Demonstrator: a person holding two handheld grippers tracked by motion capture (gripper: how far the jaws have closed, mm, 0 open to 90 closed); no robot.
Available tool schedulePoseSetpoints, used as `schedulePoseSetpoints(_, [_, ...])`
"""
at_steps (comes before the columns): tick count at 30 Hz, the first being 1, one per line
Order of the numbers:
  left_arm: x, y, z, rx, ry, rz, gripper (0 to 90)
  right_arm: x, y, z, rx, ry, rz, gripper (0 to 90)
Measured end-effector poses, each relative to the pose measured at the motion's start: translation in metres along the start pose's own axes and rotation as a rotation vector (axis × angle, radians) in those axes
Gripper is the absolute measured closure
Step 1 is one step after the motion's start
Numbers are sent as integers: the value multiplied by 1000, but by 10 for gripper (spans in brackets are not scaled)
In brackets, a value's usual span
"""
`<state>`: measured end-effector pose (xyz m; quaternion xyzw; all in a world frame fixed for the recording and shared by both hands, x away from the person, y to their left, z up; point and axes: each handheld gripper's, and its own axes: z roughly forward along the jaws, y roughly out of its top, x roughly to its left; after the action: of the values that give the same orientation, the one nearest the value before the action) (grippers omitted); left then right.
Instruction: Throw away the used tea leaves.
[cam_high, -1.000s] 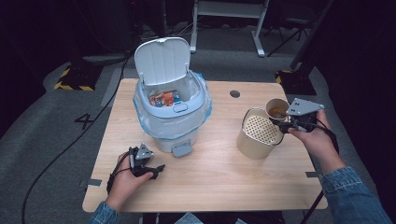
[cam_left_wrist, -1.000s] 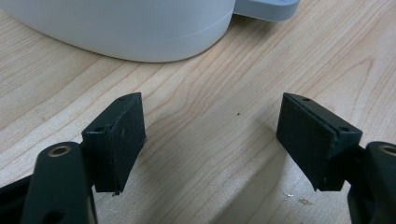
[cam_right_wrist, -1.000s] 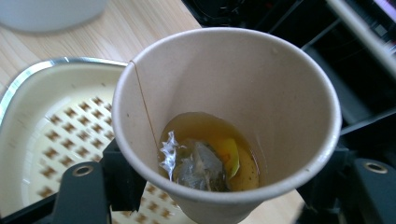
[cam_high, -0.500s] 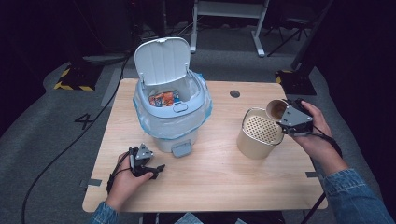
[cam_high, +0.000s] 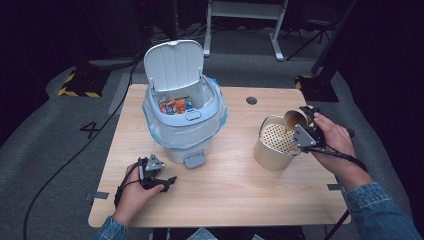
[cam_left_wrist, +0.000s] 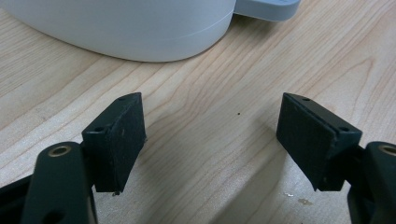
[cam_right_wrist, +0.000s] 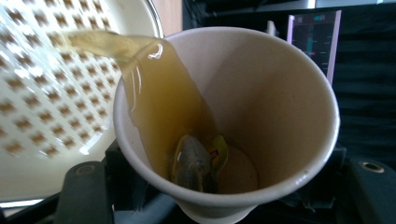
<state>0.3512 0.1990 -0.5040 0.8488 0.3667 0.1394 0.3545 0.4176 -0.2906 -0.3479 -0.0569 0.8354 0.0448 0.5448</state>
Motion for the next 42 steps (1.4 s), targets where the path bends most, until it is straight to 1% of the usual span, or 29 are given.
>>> schedulePoseSetpoints(3, [0, 0, 0, -1, 0, 0, 243, 5, 5, -1, 38, -55, -80, 324])
schedulePoseSetpoints(4, [0, 0, 0, -1, 0, 1, 243, 5, 5, -1, 38, -55, -80, 324])
schedulePoseSetpoints(5, [0, 0, 0, -1, 0, 0, 243, 8, 9, -1, 59, -100, -154, 325])
schedulePoseSetpoints(6, [0, 0, 0, -1, 0, 0, 243, 9, 11, -2, 67, -111, -181, 325])
schedulePoseSetpoints(7, [0, 0, 0, -1, 0, 0, 243, 10, 12, -2, 69, -126, -201, 325])
schedulePoseSetpoints(8, [0, 0, 0, -1, 0, 0, 243, 10, 12, -2, 69, -126, -201, 325])
schedulePoseSetpoints(11, [0, 0, 0, -1, 0, 1, 243, 11, 17, -3, 90, -164, -278, 325])
schedulePoseSetpoints(12, [0, 0, 0, -1, 0, 0, 243, 13, 19, -4, 98, -194, -326, 326])
schedulePoseSetpoints(14, [0, 0, 0, 0, 0, -1, 243, 13, 21, -4, 108, -218, -376, 326])
schedulePoseSetpoints(15, [0, 0, 0, -1, 0, 1, 243, 14, 22, -5, 114, -224, -396, 326])
schedulePoseSetpoints(16, [0, 0, 0, -1, 0, 1, 243, 14, 22, -5, 114, -224, -396, 326])
schedulePoseSetpoints(17, [0, 0, 0, -1, 0, 1, 243, 15, 23, -5, 121, -233, -417, 326])
schedulePoseSetpoints(20, [0, 0, 0, -1, 0, 1, 243, 18, 27, -5, 151, -272, -519, 328])
schedulePoseSetpoints(23, [0, 0, 0, -1, 0, 1, 243, 23, 31, -6, 184, -324, -654, 328])
schedulePoseSetpoints(24, [0, 0, 0, -1, 0, 1, 243, 24, 32, -6, 191, -333, -678, 328])
schedulePoseSetpoints(25, [0, 0, 0, -1, 0, 1, 243, 24, 32, -6, 191, -333, -678, 328])
schedulePoseSetpoints(26, [0, 0, 0, -1, 0, 1, 243, 24, 33, -6, 196, -337, -695, 328])
schedulePoseSetpoints(27, [0, 0, 0, -1, 0, 0, 243, 27, 34, -7, 207, -355, -724, 328])
schedulePoseSetpoints(28, [0, 0, 0, -1, 0, 1, 243, 27, 35, -6, 213, -360, -743, 328])
schedulePoseSetpoints(29, [0, 0, 0, -1, 0, 1, 242, 27, 35, -6, 213, -360, -743, 328])
schedulePoseSetpoints(30, [0, 0, 0, 0, 0, 0, 243, 30, 37, -7, 233, -381, -811, 328])
schedulePoseSetpoints(31, [0, 0, 0, 0, 0, 0, 243, 30, 37, -7, 233, -381, -811, 328])
schedulePoseSetpoints(32, [0, 0, 0, 0, 1, 0, 243, 30, 38, -7, 240, -393, -842, 328])
schedulePoseSetpoints(33, [0, 0, 0, 0, 0, 0, 242, 31, 39, -8, 234, -394, -850, 328])
schedulePoseSetpoints(34, [0, 0, 0, 0, 1, 0, 242, 32, 40, -9, 250, -411, -866, 328])
schedulePoseSetpoints(36, [0, 0, 0, 0, 1, 0, 242, 31, 42, -9, 261, -417, -893, 327])
schedulePoseSetpoints(37, [0, 0, 0, 0, 1, 0, 242, 31, 42, -9, 261, -417, -893, 327])
schedulePoseSetpoints(38, [0, 0, 0, 0, 0, 0, 243, 30, 44, -11, 273, -426, -935, 327])
schedulePoseSetpoints(42, [0, 0, 0, 0, 1, 1, 243, 29, 45, -11, 290, -439, -960, 327])
